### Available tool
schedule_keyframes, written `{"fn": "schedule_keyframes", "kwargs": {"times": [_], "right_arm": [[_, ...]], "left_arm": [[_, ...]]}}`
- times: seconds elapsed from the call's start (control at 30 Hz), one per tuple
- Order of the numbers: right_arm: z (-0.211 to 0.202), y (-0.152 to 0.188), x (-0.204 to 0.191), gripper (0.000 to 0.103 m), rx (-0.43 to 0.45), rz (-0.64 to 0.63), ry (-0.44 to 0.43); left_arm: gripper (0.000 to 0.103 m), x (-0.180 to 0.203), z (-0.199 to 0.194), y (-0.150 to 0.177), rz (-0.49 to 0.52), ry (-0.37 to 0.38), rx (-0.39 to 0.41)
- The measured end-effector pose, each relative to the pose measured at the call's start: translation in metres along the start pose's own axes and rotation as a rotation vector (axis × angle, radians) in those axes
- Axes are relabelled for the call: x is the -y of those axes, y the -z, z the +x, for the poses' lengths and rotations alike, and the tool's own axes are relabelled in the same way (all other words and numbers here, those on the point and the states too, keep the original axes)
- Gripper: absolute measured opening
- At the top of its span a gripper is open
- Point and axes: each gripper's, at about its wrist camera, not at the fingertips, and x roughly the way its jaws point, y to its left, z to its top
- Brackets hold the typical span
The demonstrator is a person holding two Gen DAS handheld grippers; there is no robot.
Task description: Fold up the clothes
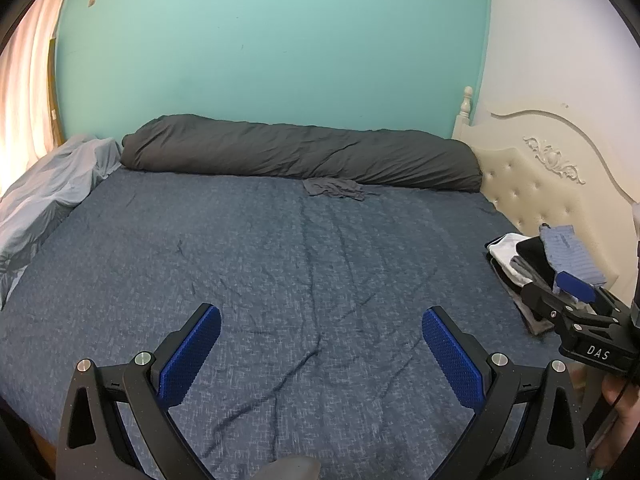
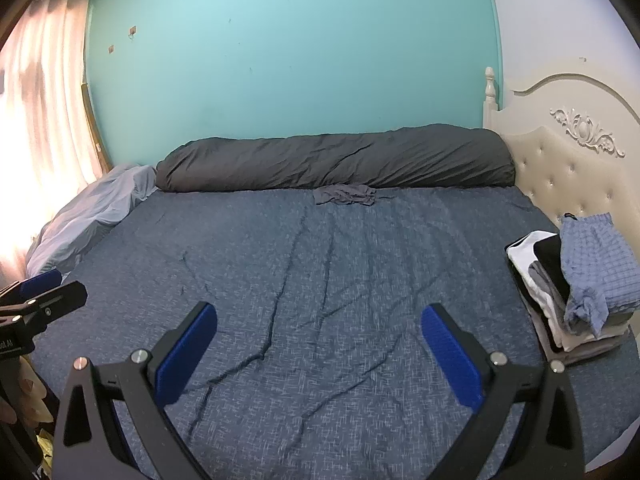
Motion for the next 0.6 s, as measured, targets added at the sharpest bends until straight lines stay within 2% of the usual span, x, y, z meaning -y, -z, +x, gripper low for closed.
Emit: {"fn": "schedule_keyframes", "kwargs": {"times": [0.3,0.6], "right_arm": [[0.024,0.008,0.006,0.102,-0.031,0.011,0.006],[0.077,0.012,0.019,0.102,-0.081,0.019,0.015]], "left_arm": [[0.103,-0.003,0.024,0.001,-0.001,-0.001,-0.017],[0.103,-0.007,0.075,-0.008,-0.006,0.012,-0.052]]}}
